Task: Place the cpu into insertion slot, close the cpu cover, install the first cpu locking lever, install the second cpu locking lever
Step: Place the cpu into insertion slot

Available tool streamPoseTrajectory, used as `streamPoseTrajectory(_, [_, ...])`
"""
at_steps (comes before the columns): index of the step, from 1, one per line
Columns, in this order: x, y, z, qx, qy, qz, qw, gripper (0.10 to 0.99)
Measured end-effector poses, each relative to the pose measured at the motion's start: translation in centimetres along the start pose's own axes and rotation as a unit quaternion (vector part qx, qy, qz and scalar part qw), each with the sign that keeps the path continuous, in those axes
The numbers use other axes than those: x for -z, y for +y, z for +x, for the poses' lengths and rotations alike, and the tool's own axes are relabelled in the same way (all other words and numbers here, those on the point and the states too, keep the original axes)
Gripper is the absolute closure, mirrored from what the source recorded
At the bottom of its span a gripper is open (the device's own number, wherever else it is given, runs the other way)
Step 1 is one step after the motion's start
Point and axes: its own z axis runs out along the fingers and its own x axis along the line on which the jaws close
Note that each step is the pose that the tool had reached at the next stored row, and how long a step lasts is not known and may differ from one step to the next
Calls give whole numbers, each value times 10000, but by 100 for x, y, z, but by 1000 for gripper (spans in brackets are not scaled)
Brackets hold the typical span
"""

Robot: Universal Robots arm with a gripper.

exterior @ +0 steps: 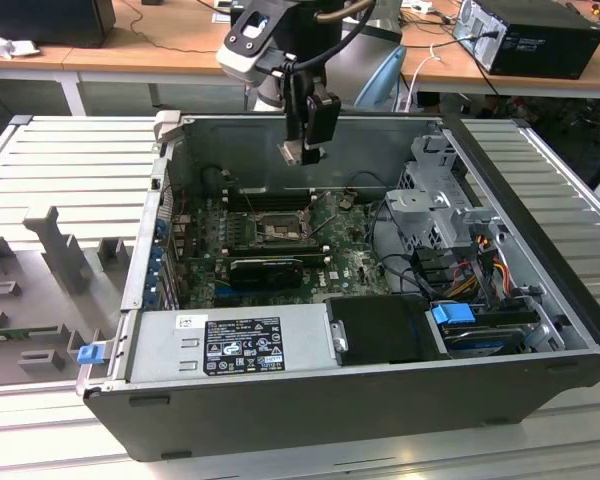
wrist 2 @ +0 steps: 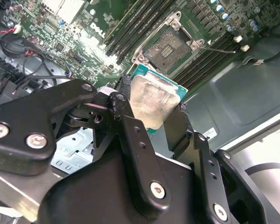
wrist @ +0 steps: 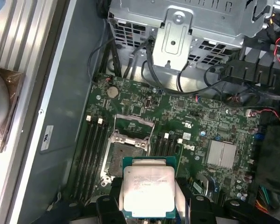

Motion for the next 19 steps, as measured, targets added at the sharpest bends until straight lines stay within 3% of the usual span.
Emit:
streamPoseTrajectory(4, [-3, 0, 0, -242, -20, -2, 9997, 557])
streamPoseTrajectory(9, [-6, -1, 0, -637, -56, -6, 9980, 557])
streamPoseTrajectory(19, [-42, -4, 0, -865, -73, -6, 9962, 557])
